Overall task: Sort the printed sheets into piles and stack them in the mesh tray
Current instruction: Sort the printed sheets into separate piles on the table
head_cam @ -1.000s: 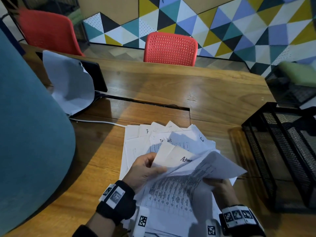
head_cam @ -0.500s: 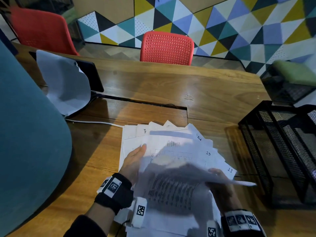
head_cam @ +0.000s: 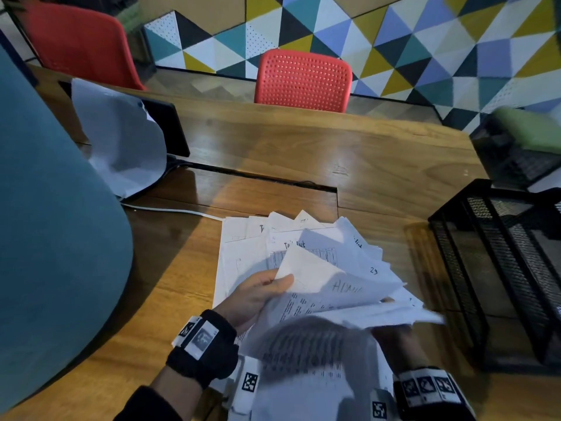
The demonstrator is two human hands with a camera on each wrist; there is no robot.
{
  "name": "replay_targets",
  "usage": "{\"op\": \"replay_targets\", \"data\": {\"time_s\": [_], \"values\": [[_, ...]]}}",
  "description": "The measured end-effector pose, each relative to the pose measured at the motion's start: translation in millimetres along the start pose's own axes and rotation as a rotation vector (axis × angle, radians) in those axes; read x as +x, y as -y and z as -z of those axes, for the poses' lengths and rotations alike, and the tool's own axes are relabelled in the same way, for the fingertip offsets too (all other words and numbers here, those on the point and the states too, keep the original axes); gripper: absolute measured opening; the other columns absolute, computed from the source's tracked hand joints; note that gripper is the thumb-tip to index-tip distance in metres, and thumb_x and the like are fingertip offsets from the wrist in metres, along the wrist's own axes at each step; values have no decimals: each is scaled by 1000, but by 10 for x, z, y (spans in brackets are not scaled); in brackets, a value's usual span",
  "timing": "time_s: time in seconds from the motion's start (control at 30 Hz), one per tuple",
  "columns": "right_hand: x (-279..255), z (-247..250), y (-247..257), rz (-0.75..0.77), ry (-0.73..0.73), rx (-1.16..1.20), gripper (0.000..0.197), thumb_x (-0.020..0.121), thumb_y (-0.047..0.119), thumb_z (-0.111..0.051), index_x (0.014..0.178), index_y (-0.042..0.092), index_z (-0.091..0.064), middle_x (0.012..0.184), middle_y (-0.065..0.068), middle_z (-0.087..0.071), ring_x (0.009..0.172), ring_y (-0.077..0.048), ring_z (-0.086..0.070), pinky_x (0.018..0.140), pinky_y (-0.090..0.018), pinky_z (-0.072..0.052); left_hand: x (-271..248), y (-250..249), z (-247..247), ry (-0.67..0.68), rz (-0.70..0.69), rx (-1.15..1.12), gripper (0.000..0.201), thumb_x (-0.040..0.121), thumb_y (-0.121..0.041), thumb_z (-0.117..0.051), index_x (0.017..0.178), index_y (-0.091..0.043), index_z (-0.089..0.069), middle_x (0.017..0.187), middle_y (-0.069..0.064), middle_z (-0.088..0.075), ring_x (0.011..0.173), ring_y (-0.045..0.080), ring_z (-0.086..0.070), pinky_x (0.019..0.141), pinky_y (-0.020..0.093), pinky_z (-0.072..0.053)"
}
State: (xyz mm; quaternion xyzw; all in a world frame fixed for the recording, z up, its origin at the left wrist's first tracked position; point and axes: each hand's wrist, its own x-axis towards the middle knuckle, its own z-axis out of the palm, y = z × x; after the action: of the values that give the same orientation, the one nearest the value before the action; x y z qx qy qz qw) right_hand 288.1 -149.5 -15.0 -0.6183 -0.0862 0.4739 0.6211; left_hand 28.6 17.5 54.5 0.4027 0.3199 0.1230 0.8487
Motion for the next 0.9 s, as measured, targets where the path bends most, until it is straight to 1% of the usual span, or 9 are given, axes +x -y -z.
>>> {"op": "replay_targets", "data": {"time_s": [0.07, 0.17, 0.27, 0.37, 0.43, 0.53, 0.63, 0.7, 0.9], "values": [[-155, -134, 109, -2, 113, -220, 37, 65, 9, -76, 100, 1, -70, 95, -17, -74, 87, -26, -70, 77, -37, -54, -16, 2, -28, -47, 22, -47, 48, 99, -40, -49, 135, -9, -56, 133, 12, -63, 126, 27, -59, 113, 49, -37], [-219, -212, 111, -40, 135, -247, 26, 80, 8, -70, 104, -1, -67, 101, -23, -71, 92, -34, -67, 83, -44, -49, -31, 38, -51, -119, 28, -86, 64, 94, -63, -36, 135, -18, -55, 133, 8, -64, 125, 25, -60, 112, 49, -38], [-188, -209, 98, 5, -2, -173, 38, 79, 22, -75, 113, 10, -66, 108, -13, -72, 101, -32, -64, 87, -44, -46, -91, 100, -76, -212, 36, 13, 65, 88, -63, -44, 129, -13, -55, 125, 11, -68, 116, 30, -65, 107, 57, -43], [-211, -280, 97, -1, 28, -123, 52, 74, 21, -76, 123, 13, -60, 116, -12, -70, 104, -31, -65, 88, -44, -47, -91, 309, -96, -226, 62, 337, 83, 83, -67, -61, 147, -19, -39, 153, -3, -42, 139, 19, -42, 117, 52, -29], [-230, -387, 81, -18, 91, -138, 42, 86, 4, -62, 128, 10, -57, 118, -11, -70, 108, -31, -66, 93, -48, -50, -28, 401, -109, -304, 45, 455, 84, 87, -51, -67, 155, -23, -26, 158, -3, -31, 140, 20, -39, 114, 42, -37], [-228, -552, 136, -14, 72, -191, 35, 92, 19, -61, 127, 14, -59, 118, -2, -69, 110, -22, -65, 97, -45, -48, 7, 356, -85, -357, -93, 411, 55, 98, -19, -59, 148, -27, -40, 147, -2, -50, 113, 10, -61, 83, 20, -56], [-167, -592, 205, 90, -73, -360, 24, 94, 29, -59, 112, 14, -62, 111, -4, -67, 103, -22, -62, 87, -34, -49, -175, 102, 196, -553, -131, 275, 32, 96, -17, -62, 127, -19, -54, 129, -6, -61, 113, 18, -62, 90, 39, -56], [-87, -503, 176, 183, -200, -668, 31, 89, 31, -65, 112, 10, -60, 114, -9, -64, 102, -24, -61, 85, -33, -47, -338, -20, 636, -731, -172, 379, 19, 93, -9, -65, 110, -17, -64, 114, 9, -71, 105, 35, -68, 87, 51, -55], [44, -464, -13, 82, -229, -1287, 86, 67, 60, -75, 125, 3, -49, 118, -14, -55, 112, -29, -52, 98, -43, -45, -609, 89, 1513, -1112, 310, 992, 36, 93, -7, -52, 128, -1, -53, 125, 27, -61, 114, 43, -59, 99, 46, -46]]}}
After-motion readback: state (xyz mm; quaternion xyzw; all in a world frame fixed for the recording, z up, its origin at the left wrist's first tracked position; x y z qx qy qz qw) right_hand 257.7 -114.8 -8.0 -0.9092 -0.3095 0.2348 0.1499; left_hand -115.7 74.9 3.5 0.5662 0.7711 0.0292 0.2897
